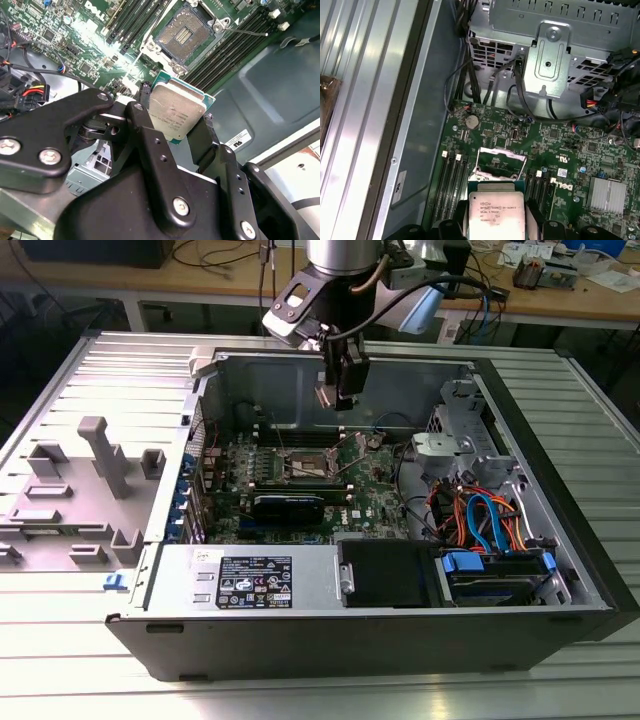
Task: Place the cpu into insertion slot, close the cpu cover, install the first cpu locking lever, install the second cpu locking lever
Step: 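Place the cpu into insertion slot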
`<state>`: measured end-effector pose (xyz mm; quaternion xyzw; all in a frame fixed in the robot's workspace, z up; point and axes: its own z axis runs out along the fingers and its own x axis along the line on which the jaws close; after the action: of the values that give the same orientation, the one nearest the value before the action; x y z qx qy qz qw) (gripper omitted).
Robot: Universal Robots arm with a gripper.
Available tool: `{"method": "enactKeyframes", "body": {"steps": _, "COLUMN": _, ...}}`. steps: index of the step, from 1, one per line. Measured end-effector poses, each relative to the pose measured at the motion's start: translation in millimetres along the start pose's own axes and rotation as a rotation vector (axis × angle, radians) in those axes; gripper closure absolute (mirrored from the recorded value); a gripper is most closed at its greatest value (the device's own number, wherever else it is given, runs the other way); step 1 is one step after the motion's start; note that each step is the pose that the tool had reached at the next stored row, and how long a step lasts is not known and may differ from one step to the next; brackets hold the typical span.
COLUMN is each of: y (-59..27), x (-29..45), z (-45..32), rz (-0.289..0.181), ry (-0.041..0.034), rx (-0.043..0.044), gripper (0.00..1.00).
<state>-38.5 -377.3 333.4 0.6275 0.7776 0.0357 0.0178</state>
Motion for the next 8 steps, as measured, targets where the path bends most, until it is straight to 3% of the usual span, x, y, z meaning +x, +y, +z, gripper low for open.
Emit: {"method": "enactKeyframes", "body": {"steps": 8, "y": 0.0, "x": 0.0, "z": 0.1, "rz": 0.005, "ry": -0.0002, "rx": -0.0002, "gripper": 0.46}}
